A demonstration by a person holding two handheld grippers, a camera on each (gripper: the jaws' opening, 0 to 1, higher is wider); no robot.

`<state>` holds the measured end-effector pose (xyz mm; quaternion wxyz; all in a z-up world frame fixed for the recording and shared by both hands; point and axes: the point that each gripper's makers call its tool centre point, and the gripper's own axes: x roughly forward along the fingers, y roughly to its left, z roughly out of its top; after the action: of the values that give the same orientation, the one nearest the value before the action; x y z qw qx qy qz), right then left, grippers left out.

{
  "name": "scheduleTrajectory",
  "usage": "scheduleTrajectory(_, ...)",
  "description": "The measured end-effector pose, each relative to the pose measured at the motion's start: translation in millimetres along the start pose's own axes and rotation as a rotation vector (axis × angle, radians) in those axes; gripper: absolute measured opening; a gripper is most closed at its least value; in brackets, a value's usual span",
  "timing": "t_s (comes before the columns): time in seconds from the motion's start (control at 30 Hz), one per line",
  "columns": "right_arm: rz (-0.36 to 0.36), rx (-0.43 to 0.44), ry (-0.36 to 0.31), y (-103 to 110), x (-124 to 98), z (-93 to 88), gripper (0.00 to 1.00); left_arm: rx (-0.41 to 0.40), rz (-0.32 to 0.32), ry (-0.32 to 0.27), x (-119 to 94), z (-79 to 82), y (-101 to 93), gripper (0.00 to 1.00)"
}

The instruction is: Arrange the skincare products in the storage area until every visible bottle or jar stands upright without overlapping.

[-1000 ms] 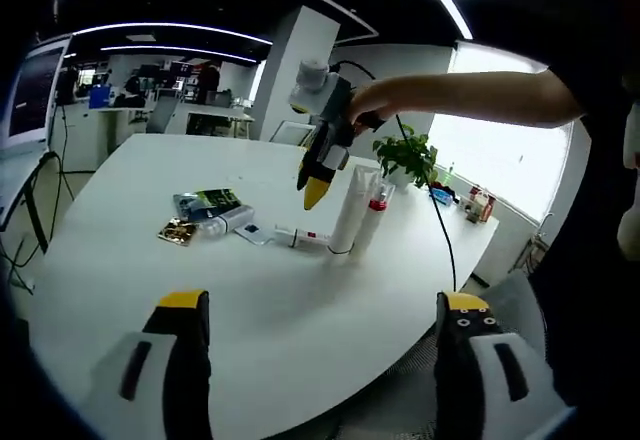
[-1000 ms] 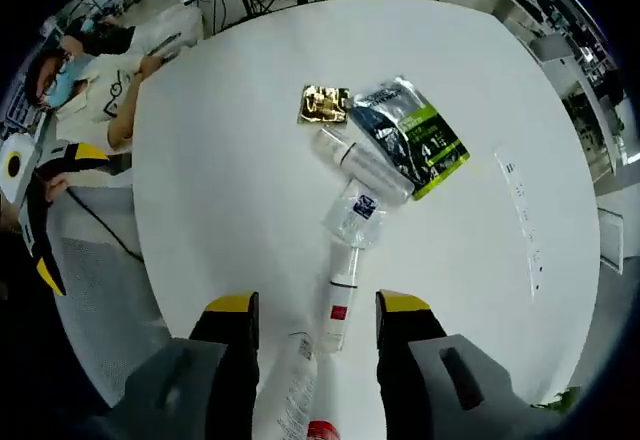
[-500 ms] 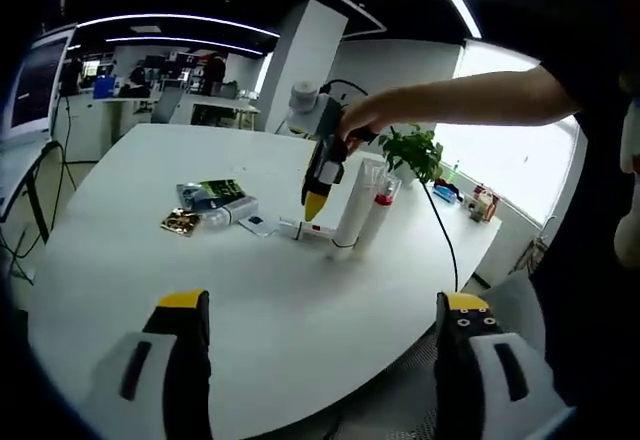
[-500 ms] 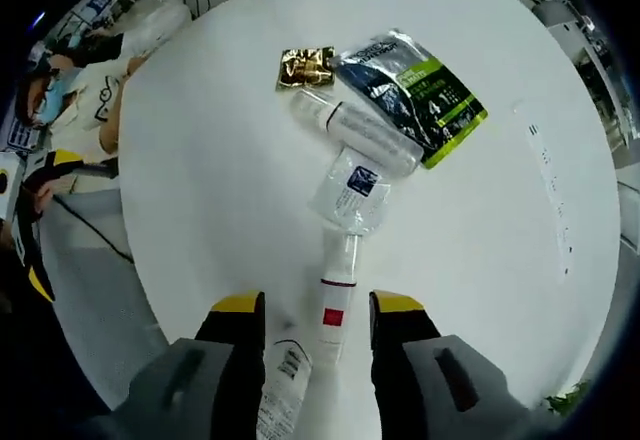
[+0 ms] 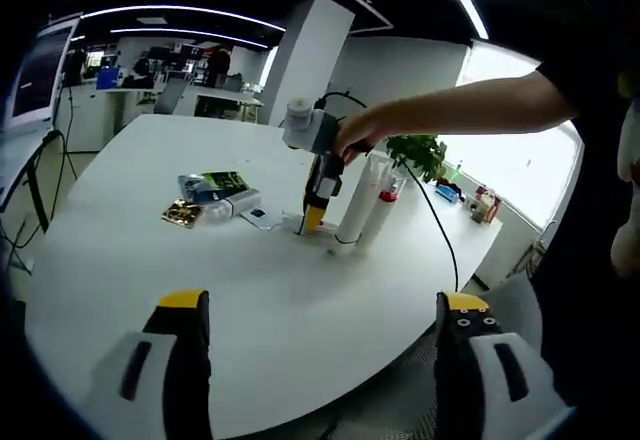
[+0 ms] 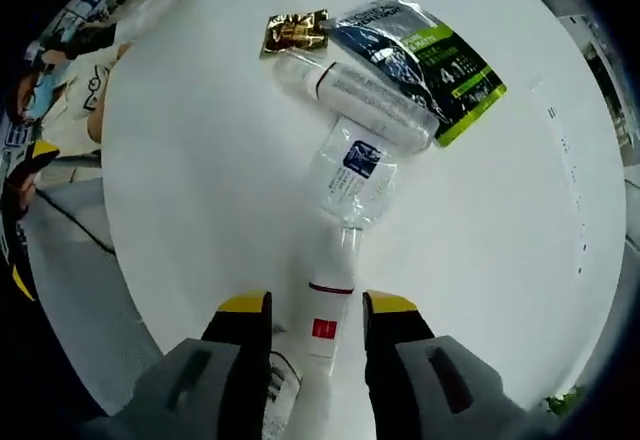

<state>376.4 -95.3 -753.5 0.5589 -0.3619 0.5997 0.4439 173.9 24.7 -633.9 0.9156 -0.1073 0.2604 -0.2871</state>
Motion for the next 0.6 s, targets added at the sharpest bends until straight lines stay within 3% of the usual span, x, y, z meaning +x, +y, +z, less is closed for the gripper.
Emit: scheduleTrajectory(0.6,-0.018,-0.024,0.038,-10.9,10.5,-3.6,0.3,-0.012,0.002,0.007,2.7,0.3,-0.2,0.86)
